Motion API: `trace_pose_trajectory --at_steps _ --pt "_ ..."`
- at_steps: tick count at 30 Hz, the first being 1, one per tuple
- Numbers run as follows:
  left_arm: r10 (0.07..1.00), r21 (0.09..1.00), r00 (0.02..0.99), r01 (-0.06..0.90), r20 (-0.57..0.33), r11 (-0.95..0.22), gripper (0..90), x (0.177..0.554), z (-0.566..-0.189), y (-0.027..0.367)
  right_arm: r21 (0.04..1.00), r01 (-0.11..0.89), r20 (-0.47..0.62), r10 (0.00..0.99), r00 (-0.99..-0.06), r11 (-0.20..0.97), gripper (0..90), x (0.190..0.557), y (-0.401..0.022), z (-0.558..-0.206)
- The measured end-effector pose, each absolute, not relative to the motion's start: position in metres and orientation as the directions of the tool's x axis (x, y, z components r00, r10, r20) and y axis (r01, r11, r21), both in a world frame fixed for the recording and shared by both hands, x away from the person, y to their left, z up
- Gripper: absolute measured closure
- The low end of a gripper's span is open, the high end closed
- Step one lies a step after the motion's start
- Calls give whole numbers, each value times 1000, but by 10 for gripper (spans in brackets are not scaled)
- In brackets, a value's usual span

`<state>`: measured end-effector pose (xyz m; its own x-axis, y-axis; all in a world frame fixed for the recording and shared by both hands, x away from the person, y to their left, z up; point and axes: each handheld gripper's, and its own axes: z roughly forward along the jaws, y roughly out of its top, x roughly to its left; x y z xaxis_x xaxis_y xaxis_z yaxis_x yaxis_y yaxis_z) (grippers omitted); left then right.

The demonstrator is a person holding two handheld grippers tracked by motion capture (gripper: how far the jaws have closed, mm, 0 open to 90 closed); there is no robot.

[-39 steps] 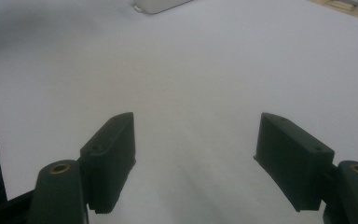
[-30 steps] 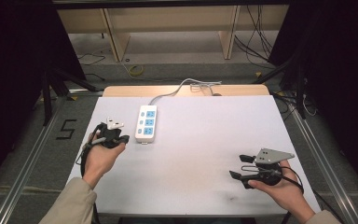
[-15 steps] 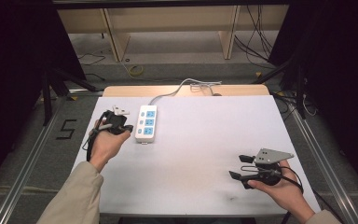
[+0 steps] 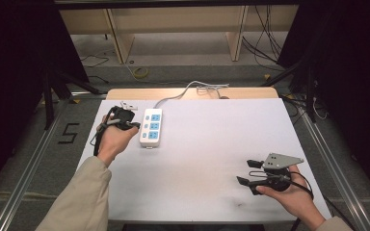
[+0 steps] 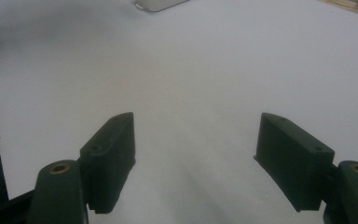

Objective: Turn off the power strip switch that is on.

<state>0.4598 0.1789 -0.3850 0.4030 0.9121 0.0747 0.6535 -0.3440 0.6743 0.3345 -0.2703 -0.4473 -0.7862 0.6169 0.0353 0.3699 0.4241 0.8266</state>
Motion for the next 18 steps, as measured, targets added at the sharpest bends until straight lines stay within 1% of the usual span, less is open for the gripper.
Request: trace_pose_trajectory --at_steps 18 --pt "912 638 405 684 71 -353 899 488 -392 168 826 370 35 616 -787 426 287 335 -271 -448"
